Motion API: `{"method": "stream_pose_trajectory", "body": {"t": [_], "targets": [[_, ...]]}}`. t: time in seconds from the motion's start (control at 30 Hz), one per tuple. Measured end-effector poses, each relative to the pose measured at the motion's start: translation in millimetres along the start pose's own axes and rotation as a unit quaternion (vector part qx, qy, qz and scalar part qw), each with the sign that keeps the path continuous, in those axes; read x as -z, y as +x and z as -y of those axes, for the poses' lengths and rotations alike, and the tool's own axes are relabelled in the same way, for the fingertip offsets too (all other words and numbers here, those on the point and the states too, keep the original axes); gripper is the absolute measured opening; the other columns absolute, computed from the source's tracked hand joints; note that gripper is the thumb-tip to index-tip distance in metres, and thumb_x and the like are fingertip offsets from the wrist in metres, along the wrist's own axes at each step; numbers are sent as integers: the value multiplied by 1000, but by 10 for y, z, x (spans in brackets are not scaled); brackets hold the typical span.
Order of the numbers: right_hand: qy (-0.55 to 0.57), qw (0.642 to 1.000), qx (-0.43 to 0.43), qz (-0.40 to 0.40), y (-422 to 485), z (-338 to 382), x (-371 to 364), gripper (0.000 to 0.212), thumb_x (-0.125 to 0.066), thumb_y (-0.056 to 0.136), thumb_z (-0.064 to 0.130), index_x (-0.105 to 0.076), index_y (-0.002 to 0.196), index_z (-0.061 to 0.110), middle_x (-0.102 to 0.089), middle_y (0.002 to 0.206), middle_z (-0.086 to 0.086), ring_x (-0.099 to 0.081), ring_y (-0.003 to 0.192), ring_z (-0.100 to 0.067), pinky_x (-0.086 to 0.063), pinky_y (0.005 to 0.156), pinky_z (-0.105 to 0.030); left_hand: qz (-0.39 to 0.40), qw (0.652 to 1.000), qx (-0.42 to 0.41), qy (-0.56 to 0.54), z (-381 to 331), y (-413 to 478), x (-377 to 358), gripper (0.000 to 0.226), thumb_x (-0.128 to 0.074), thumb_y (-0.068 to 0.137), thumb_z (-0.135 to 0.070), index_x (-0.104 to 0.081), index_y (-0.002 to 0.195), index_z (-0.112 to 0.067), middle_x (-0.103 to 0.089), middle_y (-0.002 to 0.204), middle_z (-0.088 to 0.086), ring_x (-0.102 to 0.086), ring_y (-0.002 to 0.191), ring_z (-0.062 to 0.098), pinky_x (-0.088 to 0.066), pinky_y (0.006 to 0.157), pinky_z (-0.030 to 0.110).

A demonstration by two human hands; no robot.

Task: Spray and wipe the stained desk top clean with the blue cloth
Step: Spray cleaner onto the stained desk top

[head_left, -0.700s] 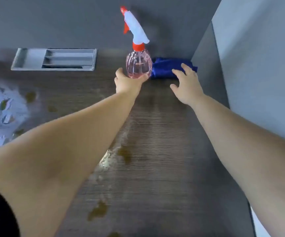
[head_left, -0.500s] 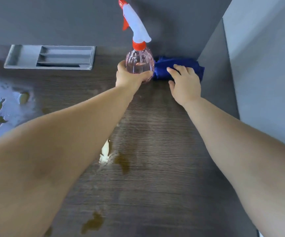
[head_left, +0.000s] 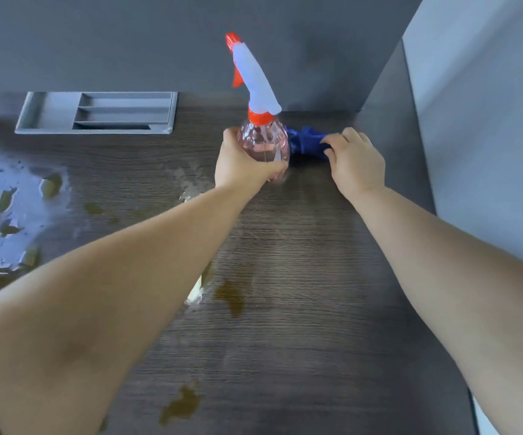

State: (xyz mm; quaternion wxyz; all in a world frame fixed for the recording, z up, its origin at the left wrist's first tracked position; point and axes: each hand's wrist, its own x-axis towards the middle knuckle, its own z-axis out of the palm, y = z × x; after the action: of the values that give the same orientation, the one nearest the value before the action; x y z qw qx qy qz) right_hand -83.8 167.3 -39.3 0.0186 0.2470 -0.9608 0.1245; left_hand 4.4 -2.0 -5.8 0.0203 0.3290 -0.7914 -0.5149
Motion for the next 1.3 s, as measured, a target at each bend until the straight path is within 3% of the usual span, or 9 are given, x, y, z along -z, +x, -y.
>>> {"method": "stream_pose_trajectory", "body": {"t": [0.33,0.5,0.67,0.77,0.9,1.0,1.13,1.2,1.3], "targets": [[-12,998,-20,-57,-1933,-3,220,16,-61,85,12,-70,98,9,-62,83,-13,-60,74,-38,-50,51,-38,139,989,-46,-3,231,-1313,231,73,-87,60,-26,-38,113,-29,-54,94,-23,-58,91,0,-47,80,21],[-11,997,-56,-51,-3139,272,222,33,-41,84,23,-71,96,12,-64,85,-6,-57,70,-32,-49,55,-37,202,977,-72,-9,502,-1990,362,71,-88,59,-23,-38,110,-29,-56,96,-22,-58,91,0,-48,76,18],[-35,995,-86,-33,-3738,592,218,20,-72,75,4,-71,93,11,-66,85,-6,-61,72,-31,-49,58,-38,244,967,-75,2,796,-2443,501,75,-89,56,-24,-41,113,-27,-59,108,-11,-60,100,8,-52,89,33],[14,992,-124,-3,-3774,732,308,19,-69,82,5,-68,100,8,-67,93,-8,-63,81,-33,-49,68,-40,253,964,-86,11,886,-2591,616,76,-90,57,-25,-41,115,-26,-59,110,-10,-59,102,9,-51,91,35],[344,877,-326,77,-3602,730,527,20,-44,99,16,-60,112,15,-62,101,2,-56,95,-19,-41,80,-29,248,965,-85,15,938,-2676,772,75,-90,55,-27,-42,113,-25,-59,101,-18,-60,93,0,-51,84,29],[460,803,-371,82,-3490,529,566,21,-42,100,19,-60,110,21,-66,105,1,-61,100,-20,-47,91,-39,227,970,-82,25,915,-2709,788,72,-90,56,-24,-42,111,-26,-57,96,-21,-58,89,-4,-49,79,23],[277,894,-342,87,-3370,280,464,21,-46,93,21,-63,103,15,-66,95,-3,-58,89,-23,-44,72,-33,223,971,-74,42,888,-2724,762,74,-89,57,-28,-41,113,-28,-57,97,-22,-56,89,-7,-49,81,24],[232,906,-341,96,-3348,204,407,16,-55,86,31,-60,94,18,-60,91,-1,-51,84,-20,-38,61,-31,221,972,-66,40,876,-2754,704,74,-89,57,-29,-43,115,-27,-58,98,-22,-57,89,-7,-49,80,24],[208,903,-365,95,-3320,172,347,40,-66,79,42,-56,113,24,-54,107,4,-49,96,-14,-44,75,-33,219,973,-58,36,871,-2791,614,75,-90,56,-28,-44,115,-27,-59,97,-21,-58,89,-6,-51,80,25]]}}
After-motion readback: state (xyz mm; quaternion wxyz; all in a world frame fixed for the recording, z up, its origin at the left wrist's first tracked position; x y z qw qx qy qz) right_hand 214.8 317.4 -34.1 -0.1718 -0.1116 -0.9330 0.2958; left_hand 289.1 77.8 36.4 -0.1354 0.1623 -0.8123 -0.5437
